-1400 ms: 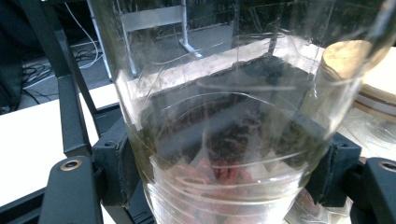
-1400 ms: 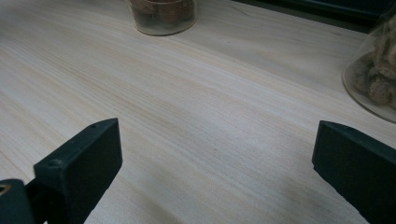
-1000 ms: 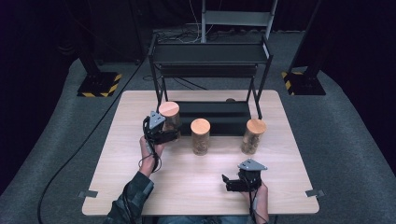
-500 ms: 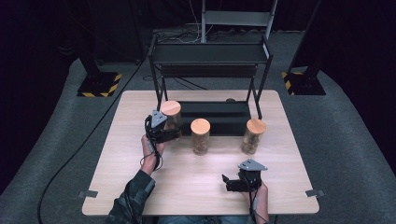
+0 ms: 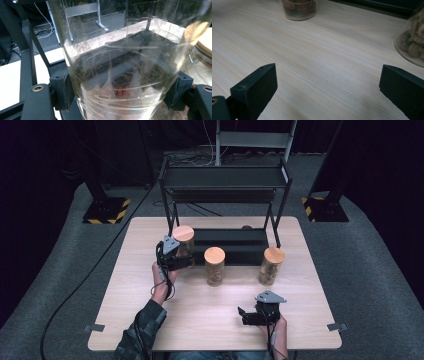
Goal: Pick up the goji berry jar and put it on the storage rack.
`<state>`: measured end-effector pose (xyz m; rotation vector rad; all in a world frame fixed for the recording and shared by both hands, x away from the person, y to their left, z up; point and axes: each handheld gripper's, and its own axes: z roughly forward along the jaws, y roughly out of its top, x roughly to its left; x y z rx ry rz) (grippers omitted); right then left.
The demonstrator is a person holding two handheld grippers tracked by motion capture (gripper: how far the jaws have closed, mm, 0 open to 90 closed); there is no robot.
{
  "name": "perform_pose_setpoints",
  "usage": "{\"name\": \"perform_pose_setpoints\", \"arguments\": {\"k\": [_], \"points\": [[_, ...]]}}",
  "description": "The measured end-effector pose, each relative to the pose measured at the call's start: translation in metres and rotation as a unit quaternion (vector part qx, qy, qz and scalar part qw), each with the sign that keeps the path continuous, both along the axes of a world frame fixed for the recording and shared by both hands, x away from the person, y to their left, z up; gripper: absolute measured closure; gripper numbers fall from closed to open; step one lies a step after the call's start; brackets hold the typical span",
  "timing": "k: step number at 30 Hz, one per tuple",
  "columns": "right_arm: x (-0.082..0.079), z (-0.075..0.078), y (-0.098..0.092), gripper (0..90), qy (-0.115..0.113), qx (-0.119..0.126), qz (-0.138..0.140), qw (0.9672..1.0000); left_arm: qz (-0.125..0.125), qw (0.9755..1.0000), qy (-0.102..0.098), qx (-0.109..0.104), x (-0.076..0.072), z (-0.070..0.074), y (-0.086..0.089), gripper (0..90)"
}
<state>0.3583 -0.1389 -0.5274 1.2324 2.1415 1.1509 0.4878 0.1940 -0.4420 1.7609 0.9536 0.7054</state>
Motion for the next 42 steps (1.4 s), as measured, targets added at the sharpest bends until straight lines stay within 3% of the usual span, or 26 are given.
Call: {"name": "perform_pose_setpoints", "arguments": {"k": [42], "points": [[-0.001,0.0,0.0,0.8,-0.002,0.002,0.001,1.0,0.004,0.9999,0.009,0.01,0.031,-0.003,-0.013,25.1]]}}
